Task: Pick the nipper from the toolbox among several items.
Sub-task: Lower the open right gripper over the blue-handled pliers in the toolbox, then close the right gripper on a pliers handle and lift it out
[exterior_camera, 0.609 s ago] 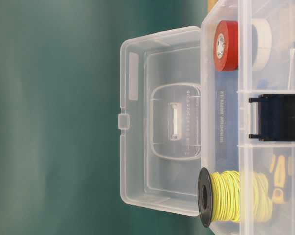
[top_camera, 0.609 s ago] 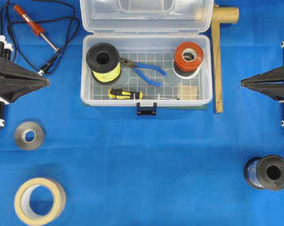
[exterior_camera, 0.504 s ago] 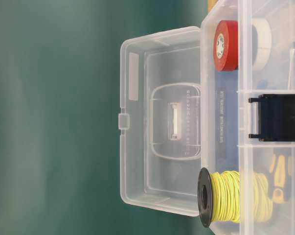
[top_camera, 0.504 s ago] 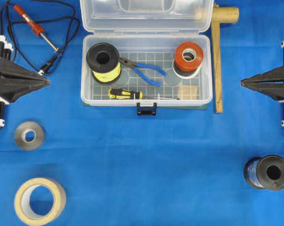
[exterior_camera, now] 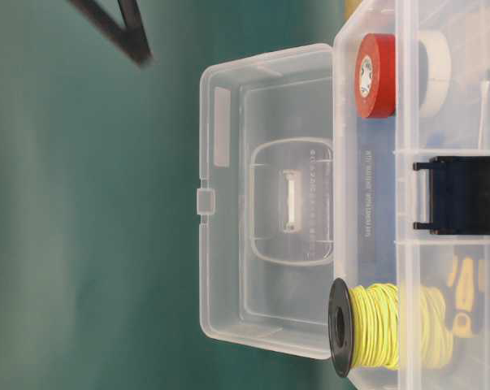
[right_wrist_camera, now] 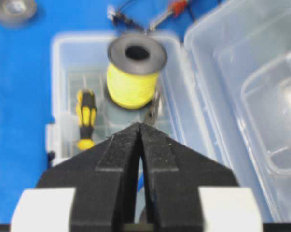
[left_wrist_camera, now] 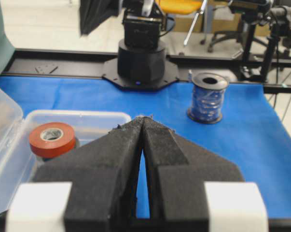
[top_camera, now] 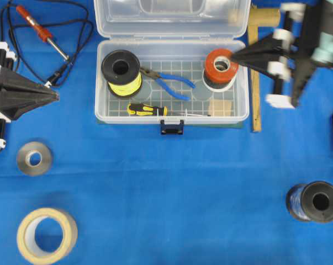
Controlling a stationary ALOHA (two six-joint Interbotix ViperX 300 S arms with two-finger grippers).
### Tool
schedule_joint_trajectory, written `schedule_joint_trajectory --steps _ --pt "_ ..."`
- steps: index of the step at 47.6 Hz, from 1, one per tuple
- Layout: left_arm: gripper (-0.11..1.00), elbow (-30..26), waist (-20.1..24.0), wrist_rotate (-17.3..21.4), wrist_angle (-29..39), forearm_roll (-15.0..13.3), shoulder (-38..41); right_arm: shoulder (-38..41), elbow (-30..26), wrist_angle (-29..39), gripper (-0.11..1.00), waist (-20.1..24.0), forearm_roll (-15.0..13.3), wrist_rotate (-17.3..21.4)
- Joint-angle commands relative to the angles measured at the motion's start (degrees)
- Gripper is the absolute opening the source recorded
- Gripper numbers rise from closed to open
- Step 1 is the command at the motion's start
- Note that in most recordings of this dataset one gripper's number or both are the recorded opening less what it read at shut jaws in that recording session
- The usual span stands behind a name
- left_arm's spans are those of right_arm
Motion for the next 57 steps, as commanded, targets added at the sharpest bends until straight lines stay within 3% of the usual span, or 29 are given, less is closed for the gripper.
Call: schedule_joint_trajectory --steps 1,11,13,32,50,57 --pt "0.0 -0.6 -0.1 -0.3 -0.4 -0.1 0.4 6.5 -5.2 1.6 0.1 -0.6 -0.4 -0.2" --pt "0.0 -0.5 0.0 -0.3 -0.4 -0.2 0.5 19.5 -13.1 7.7 0.71 -1.1 -2.9 -0.2" --pt "0.0 -0.5 -0.1 -0.4 -0.4 -0.2 0.6 21.5 -14.1 8.3 0.76 -1.2 -3.3 -0.1" --pt "0.0 -0.2 -0.1 -0.5 -0.4 -0.2 1.1 36.7 -18.5 8.4 0.7 -3.9 -3.7 -0.4" --pt "0.0 0.2 0.0 -0.5 -0.4 -0.3 1.2 44.9 -20.0 5.4 0.69 -5.1 -3.8 -0.4" --pt "0.0 0.3 -0.1 -0.5 -0.4 -0.3 1.2 46.0 -20.8 5.4 0.6 -5.2 -3.7 -1.1"
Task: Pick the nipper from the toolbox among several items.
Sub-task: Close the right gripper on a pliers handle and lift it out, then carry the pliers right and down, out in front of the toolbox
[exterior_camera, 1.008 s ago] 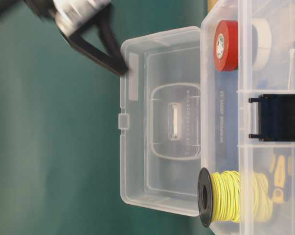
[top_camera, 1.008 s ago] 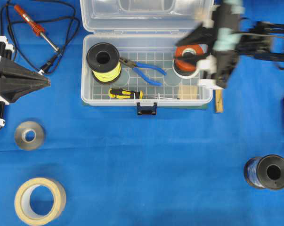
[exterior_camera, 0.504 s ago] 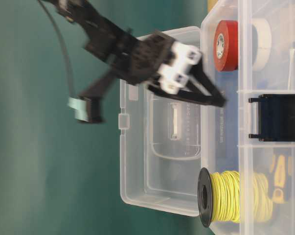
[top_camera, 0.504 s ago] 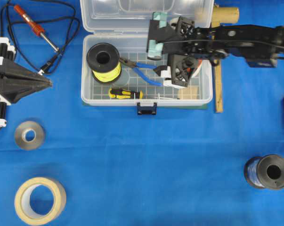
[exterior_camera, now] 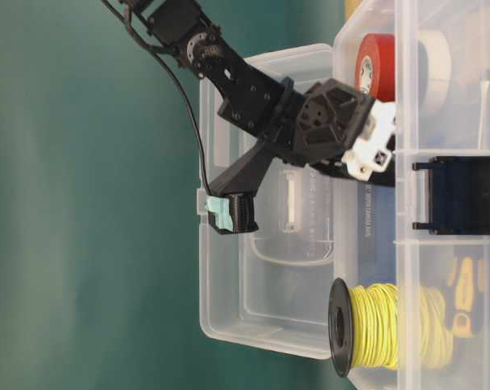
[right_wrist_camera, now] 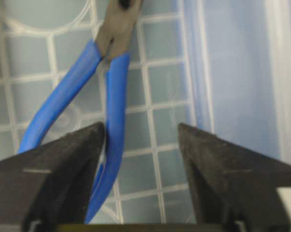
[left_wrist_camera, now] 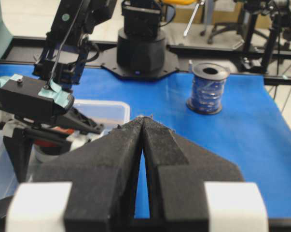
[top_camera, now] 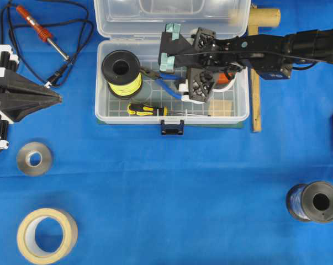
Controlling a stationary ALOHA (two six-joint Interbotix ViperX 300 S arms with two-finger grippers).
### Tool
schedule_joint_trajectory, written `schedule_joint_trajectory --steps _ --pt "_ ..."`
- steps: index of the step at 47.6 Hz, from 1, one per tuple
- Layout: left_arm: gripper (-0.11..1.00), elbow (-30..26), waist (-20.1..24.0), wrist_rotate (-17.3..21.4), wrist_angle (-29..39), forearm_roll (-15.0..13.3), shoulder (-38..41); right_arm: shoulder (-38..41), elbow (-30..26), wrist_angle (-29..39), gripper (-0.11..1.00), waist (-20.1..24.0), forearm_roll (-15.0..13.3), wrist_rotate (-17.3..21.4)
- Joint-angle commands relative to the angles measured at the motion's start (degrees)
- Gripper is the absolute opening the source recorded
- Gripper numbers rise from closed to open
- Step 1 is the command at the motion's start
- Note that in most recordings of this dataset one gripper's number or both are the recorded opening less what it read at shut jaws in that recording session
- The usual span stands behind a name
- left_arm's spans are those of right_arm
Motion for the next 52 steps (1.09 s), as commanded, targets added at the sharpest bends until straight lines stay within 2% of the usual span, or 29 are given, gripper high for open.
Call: schedule_joint_trajectory --steps 1,4,8,10,20,42,49,52 --pt "0.0 -0.5 0.0 -0.1 -0.4 -0.2 0.5 -0.1 -1.0 -0.3 0.57 -0.4 0.1 -0.5" --pt "0.0 -0.5 -0.1 -0.1 -0.4 -0.2 0.4 -0.1 -1.0 -0.4 0.43 -0.4 0.1 -1.3" --pt "0.0 -0.5 0.0 -0.1 -0.4 -0.2 0.4 -0.1 -1.0 -0.5 0.18 -0.2 0.1 -2.1" --pt "0.0 -0.5 -0.1 -0.1 -0.4 -0.2 0.4 -0.1 -1.0 -0.6 0.13 -0.2 0.2 -2.3" --pt "0.0 -0.6 -0.1 -0.1 -0.4 -0.2 0.4 -2.4 -1.1 -0.4 0.13 -0.3 0.1 -2.3" --pt "0.0 -0.6 -0.1 -0.1 -0.3 -0.2 0.4 -21.1 -0.3 5.8 0.13 0.0 0.2 -1.5" --pt "0.0 -0.5 -0.1 -0.1 0.0 -0.3 0.4 -27.1 1.5 6.9 0.13 3.4 0.8 -1.2" --pt "0.0 -0.5 0.0 -0.1 -0.1 -0.3 0.4 -29.0 2.8 6.2 0.13 6.2 1.3 -0.5"
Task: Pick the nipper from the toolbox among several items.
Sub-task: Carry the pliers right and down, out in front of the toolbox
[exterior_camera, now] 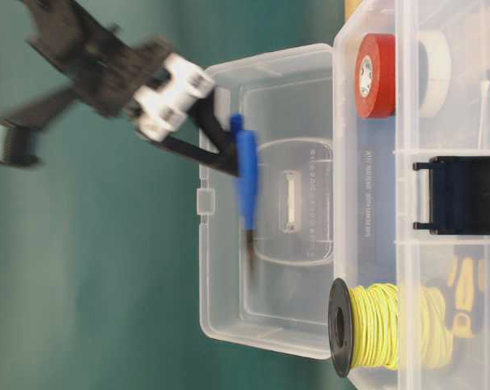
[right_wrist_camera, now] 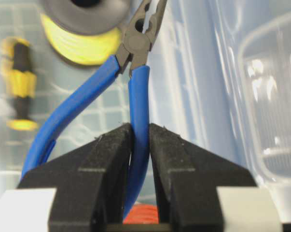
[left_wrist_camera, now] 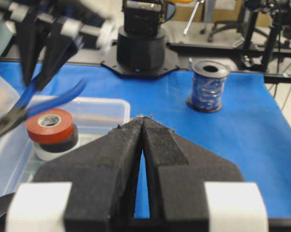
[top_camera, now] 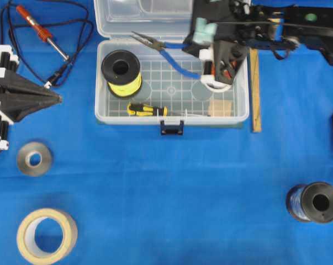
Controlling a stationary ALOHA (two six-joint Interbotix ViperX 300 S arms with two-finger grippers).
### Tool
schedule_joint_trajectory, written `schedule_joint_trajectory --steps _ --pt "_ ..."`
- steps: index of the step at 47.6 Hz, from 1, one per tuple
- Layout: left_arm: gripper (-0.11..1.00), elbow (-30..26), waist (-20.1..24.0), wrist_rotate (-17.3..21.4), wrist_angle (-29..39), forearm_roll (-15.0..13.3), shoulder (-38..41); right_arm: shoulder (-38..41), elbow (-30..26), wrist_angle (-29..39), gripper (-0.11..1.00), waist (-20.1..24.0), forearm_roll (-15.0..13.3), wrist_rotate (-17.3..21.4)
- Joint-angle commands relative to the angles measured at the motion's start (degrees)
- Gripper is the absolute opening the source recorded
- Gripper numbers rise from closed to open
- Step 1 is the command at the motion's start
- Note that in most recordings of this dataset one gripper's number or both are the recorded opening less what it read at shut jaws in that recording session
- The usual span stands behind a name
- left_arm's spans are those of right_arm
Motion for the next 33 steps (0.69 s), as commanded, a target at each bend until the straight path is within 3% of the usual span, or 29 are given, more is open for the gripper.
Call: schedule_joint_trajectory --steps 1,10,18,33 --pt "0.0 -0.5 -0.1 0.0 -0.3 -0.2 0.4 -4.1 0.9 -1.0 0.13 4.0 0.8 0.8" --pt "0.0 -0.5 -0.1 -0.1 -0.3 -0.3 0.4 -6.0 5.3 -4.9 0.13 14.6 1.5 6.4" --pt "0.0 -0.5 0.1 0.0 -0.3 -0.3 0.4 -2.2 7.3 -10.5 0.13 22.1 1.5 11.5" --pt "0.0 -0.4 0.3 -0.1 -0.3 -0.4 0.4 14.1 5.7 -14.5 0.13 26.5 1.5 20.1"
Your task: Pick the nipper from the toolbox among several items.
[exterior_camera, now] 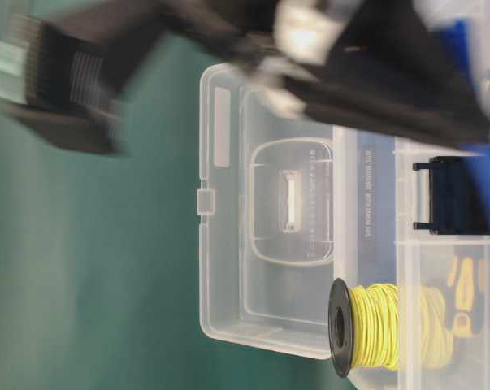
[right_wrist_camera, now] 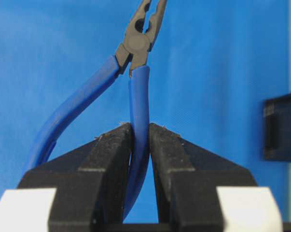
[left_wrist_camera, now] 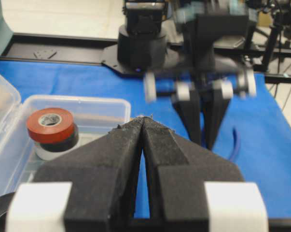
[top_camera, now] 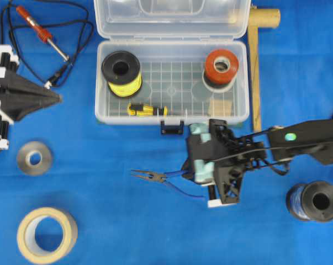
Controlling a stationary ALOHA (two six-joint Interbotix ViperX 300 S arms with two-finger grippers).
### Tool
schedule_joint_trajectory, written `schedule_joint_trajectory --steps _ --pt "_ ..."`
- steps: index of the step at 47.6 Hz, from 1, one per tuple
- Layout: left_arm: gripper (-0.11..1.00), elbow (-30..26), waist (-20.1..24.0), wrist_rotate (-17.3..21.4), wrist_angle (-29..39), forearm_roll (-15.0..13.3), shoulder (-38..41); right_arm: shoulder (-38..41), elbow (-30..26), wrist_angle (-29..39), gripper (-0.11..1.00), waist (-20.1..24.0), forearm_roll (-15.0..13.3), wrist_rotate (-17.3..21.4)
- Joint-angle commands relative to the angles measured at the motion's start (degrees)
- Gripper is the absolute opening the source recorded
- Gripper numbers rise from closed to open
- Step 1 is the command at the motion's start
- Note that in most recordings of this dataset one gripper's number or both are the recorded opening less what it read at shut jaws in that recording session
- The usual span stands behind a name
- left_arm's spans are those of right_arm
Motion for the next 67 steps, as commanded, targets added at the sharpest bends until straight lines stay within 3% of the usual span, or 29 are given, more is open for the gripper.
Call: schedule_joint_trajectory --steps 1,9,22,24,32,36,41,50,67 --pt "0.0 -0.4 0.2 -0.1 -0.2 -0.2 0.4 2.8 -1.8 -0.9 0.13 0.1 0.2 1.7" --pt "0.0 -0.3 0.2 -0.2 -0.2 -0.2 0.4 6.9 -2.6 -0.2 0.13 -0.1 0.1 4.0" --pt "0.0 -0.2 0.2 -0.7 -0.2 -0.2 0.4 7.0 -2.9 1.5 0.15 -0.1 0.1 4.0" --pt "0.0 -0.2 0.2 -1.1 0.0 -0.2 0.4 6.9 -3.0 1.9 0.22 -0.2 0.0 4.0" --pt "0.0 -0.1 0.2 -1.8 0.9 -0.2 0.4 2.9 -3.4 6.7 0.73 -0.4 -1.8 3.5" --pt "0.0 -0.1 0.2 -1.8 1.0 -0.2 0.4 -1.1 -3.3 8.7 0.85 -0.7 -3.0 3.4" --pt "0.0 -0.1 0.2 -1.8 1.0 -0.2 0.3 -7.6 -2.5 11.5 0.79 -1.2 -5.8 3.5" --pt "0.0 0.0 0.2 -1.8 1.0 -0.2 0.0 -19.9 1.0 14.7 0.8 -3.4 -10.8 4.1" --pt "0.0 0.2 0.1 -1.8 1.0 -0.2 -0.2 -42.4 15.6 9.8 0.8 -8.3 -11.8 4.2"
